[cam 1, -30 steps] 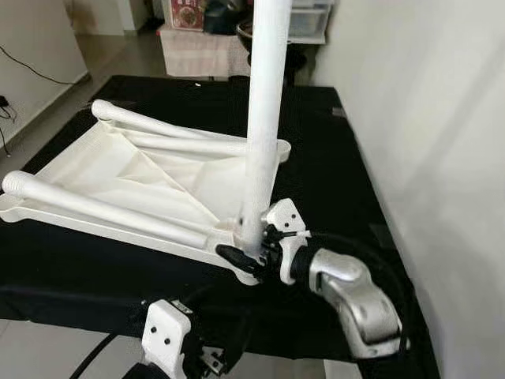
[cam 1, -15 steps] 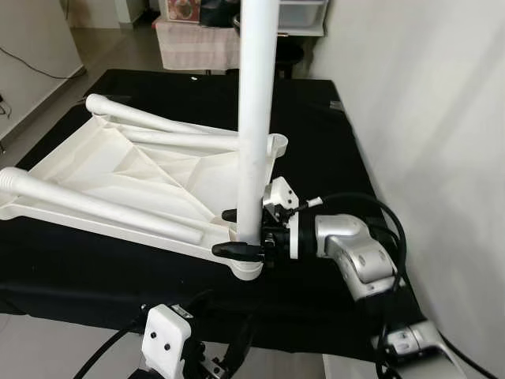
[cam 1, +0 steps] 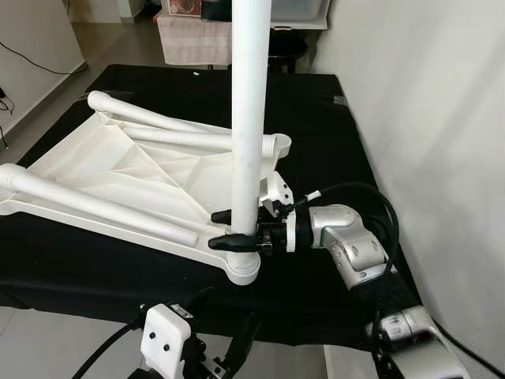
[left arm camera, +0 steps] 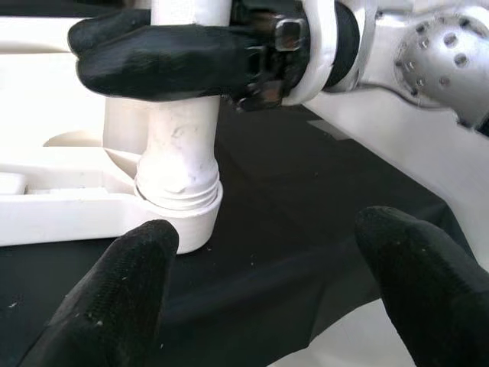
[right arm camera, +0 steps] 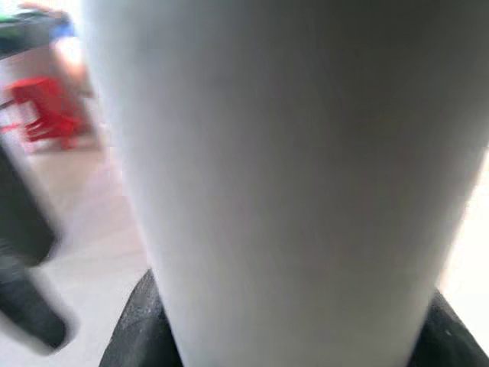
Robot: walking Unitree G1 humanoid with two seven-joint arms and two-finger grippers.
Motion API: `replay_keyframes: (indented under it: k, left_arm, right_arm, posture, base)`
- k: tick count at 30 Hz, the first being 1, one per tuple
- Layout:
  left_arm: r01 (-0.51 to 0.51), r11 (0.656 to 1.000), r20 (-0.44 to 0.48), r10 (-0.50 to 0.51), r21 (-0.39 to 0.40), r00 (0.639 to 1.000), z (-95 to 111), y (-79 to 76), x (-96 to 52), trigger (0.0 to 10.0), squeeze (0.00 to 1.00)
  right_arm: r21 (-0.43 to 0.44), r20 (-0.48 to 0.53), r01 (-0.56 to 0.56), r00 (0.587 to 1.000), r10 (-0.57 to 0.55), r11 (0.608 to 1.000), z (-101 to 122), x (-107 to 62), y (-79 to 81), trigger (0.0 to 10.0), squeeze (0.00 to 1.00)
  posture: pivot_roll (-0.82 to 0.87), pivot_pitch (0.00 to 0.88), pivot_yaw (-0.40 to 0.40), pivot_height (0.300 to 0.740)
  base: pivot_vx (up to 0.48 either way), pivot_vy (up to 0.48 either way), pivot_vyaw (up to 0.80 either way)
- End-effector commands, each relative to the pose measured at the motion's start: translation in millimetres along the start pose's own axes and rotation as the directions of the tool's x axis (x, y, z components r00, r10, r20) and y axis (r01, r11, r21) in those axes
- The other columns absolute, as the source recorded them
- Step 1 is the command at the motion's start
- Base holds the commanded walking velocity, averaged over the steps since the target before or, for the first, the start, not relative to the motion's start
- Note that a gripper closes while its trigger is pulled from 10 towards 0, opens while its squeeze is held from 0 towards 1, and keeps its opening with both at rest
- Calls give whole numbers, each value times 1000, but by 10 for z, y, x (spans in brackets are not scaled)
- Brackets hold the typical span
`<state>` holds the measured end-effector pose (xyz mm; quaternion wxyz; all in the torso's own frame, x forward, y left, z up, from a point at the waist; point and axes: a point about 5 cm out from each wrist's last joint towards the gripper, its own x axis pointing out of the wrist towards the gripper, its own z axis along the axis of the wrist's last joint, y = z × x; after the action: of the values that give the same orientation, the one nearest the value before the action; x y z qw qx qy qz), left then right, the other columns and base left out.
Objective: Building children table
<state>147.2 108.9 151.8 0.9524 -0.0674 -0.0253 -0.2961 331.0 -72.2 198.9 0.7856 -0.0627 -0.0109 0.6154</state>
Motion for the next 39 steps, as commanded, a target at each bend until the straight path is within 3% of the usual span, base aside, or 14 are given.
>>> replay_keyframes:
  k: [1,2,4,7,13,14,19,20,21,22,24,29,30,39]
  left_arm:
    - [0,1000,-24,0,-1,1000,-39,-10,-10,10000,0]
    - [0,1000,-24,0,-1,1000,-39,-10,-10,10000,0]
    - [-3,1000,-20,3,3,1000,-47,22,13,10000,0]
    - [-2,1000,-17,2,6,1000,-52,39,27,10000,0]
    - [9,1000,-13,-9,7,1000,-85,87,81,10000,0]
    - [6,1000,-11,-6,8,1000,-84,95,86,10000,0]
    - [0,1000,-7,0,11,1000,-81,104,91,10000,0]
    - [-2,1000,-6,2,11,1000,-82,107,93,10000,0]
    - [-2,1000,-6,2,11,1000,-82,107,93,10000,0]
    - [-4,1000,-5,4,12,1000,-81,108,95,10000,0]
    - [-2,1000,-6,2,13,1000,-80,108,98,10000,0]
    - [1,1000,-6,-1,15,1000,-79,93,91,10000,0]
    - [0,1000,-6,0,16,1000,-76,85,88,10000,0]
    - [-23,998,-5,23,63,1000,-42,38,47,10000,0]
  right_arm:
    - [31,19,223,974,-224,974,-9,-66,-43,0,0]
    - [31,19,223,974,-224,974,-9,-66,-43,0,0]
    - [67,-36,653,757,-653,754,-178,-173,170,0,0]
    - [78,-45,717,696,-716,692,-217,-198,367,0,0]
    - [90,-58,685,728,-683,723,-311,-121,476,0,0]
    - [73,-64,680,734,-677,730,-313,-111,443,7686,0]
    - [53,-73,679,734,-675,733,-309,-98,418,7686,0]
    - [60,-75,683,730,-679,728,-295,-88,427,10000,0]
    - [60,-75,683,730,-679,728,-295,-88,427,10000,0]
    - [53,-57,601,799,-599,797,-257,-57,415,10000,1000]
    - [56,-16,384,923,-384,922,-153,-58,415,10000,1000]
    - [-53,-45,136,989,-138,989,-65,-201,319,10000,922]
    - [-75,-65,88,994,-93,993,-48,-241,267,10000,0]
    - [-54,-130,-55,990,48,997,-53,-233,38,10000,0]
  posture:
    - [35,170,-64,740]
    - [35,170,-64,740]
    - [15,155,-61,740]
    - [9,153,-54,740]
    - [1,119,-49,740]
    - [1,116,-49,740]
    - [1,116,-49,740]
    - [3,115,-49,740]
    - [3,115,-49,740]
    - [20,116,-49,740]
    - [20,116,-49,740]
    - [43,119,-53,740]
    - [50,123,-57,740]
    - [78,134,-59,740]
  base:
    - [0,0,0]
    - [0,0,0]
    - [0,0,0]
    - [0,0,0]
    - [0,0,0]
    - [0,0,0]
    - [0,0,0]
    - [0,0,0]
    - [0,0,0]
    - [0,0,0]
    - [0,0,0]
    - [0,0,0]
    - [0,0,0]
    - [0,0,0]
